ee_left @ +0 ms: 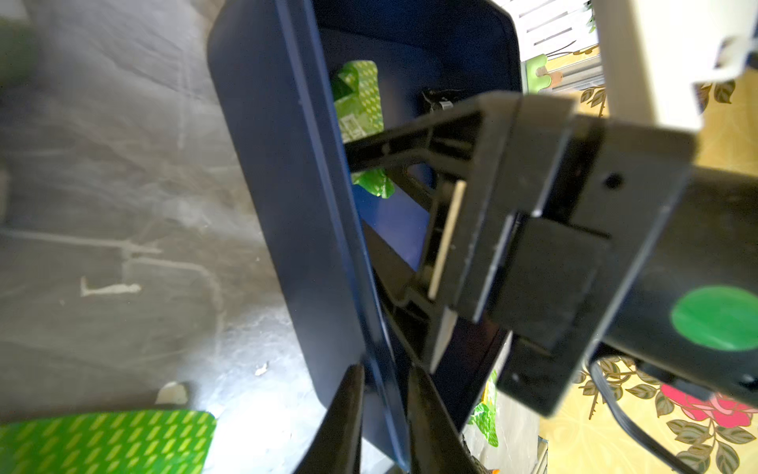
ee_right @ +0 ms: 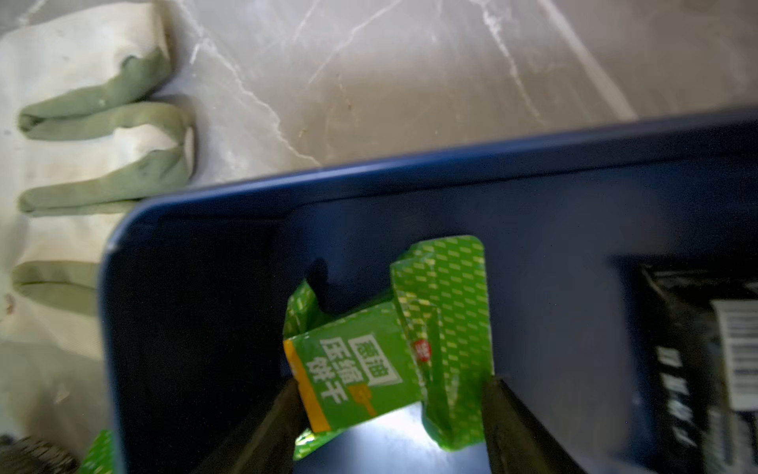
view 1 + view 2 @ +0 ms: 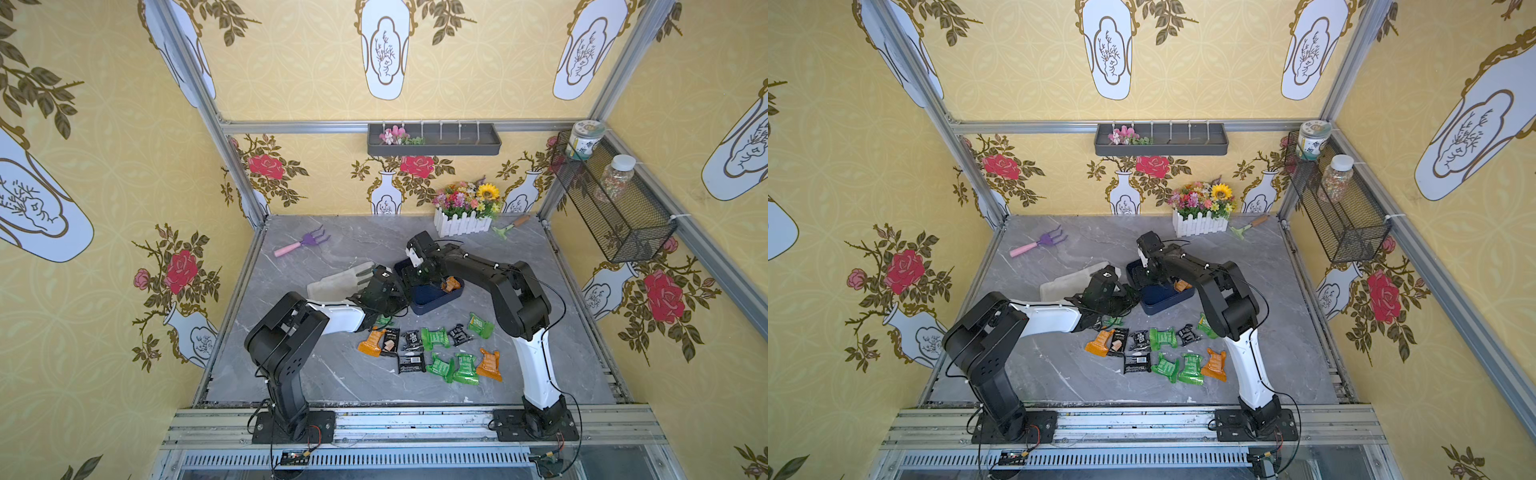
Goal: Take the cookies out of the storage box
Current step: Pick up the cookie from the storage box.
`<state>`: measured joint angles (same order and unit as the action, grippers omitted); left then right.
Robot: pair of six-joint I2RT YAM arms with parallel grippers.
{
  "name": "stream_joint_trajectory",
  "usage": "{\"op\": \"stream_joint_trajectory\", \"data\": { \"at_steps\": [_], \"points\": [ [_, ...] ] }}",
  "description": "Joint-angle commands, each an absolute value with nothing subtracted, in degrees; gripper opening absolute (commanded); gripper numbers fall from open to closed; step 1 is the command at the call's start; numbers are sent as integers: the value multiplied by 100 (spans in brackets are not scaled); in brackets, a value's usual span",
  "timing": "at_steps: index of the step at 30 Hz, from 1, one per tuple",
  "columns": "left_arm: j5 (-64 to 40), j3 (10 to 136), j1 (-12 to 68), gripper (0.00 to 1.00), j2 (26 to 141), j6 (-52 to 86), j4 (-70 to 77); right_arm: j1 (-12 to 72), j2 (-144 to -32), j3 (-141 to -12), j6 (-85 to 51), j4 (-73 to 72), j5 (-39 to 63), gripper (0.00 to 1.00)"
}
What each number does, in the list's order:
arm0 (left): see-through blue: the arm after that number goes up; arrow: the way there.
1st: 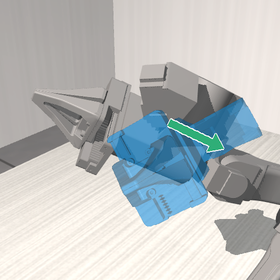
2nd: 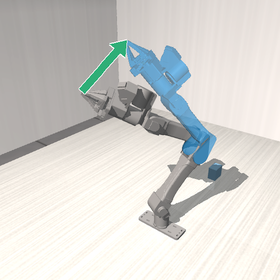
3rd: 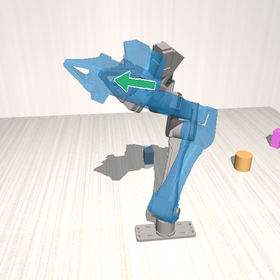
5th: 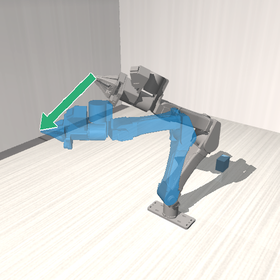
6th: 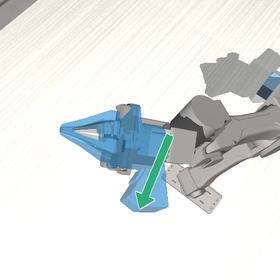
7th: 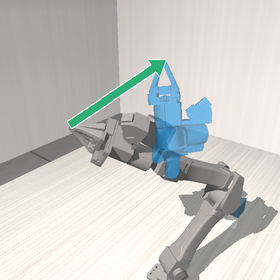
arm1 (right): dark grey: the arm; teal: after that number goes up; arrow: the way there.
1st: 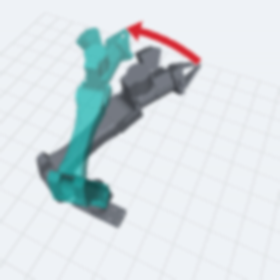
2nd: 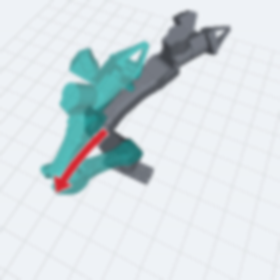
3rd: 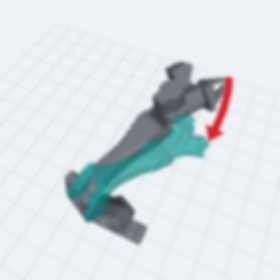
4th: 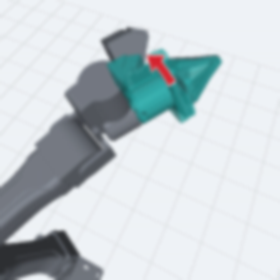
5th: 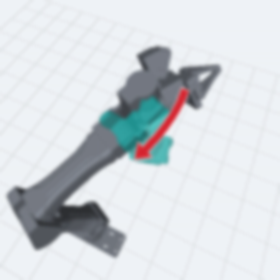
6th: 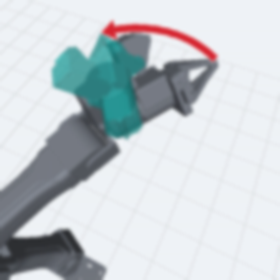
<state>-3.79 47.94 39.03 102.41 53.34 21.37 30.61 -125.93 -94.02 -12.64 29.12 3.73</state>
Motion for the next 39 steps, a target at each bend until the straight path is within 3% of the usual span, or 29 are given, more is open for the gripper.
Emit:
{"op": "stream_joint_trajectory", "data": {
  "at_steps": [1, 5, 12, 17, 26, 32, 39],
  "points": [
    [-353, 4808, 3902, 23, 10274, 5247, 2016, 2964, -12537, -9332, -1496, 3279, -501, 68],
    [-308, 4790, 3902, 23, 10248, 5251, 1960, 2927, -12391, -9234, -1567, 3281, -694, 67],
    [-351, 4840, 3903, 25, 10229, 5264, 1960, 2979, -12024, -9068, -1310, 2957, -156, 80],
    [-399, 4974, 3907, 29, 10154, 5304, 1960, 2946, -12269, -9461, -1055, 3170, -9, 80],
    [364, 4764, 3903, 40, 9470, 5640, 1578, 2883, -12742, -9908, -866, 3531, 58, 71],
    [811, 4545, 3902, 41, 9075, 5861, 1204, 2891, -12886, -9977, -795, 3639, 13, 65],
    [857, 4469, 3902, 41, 9009, 5971, 1232, 2896, -12912, -10037, -799, 3734, -26, 49]
  ]
}}
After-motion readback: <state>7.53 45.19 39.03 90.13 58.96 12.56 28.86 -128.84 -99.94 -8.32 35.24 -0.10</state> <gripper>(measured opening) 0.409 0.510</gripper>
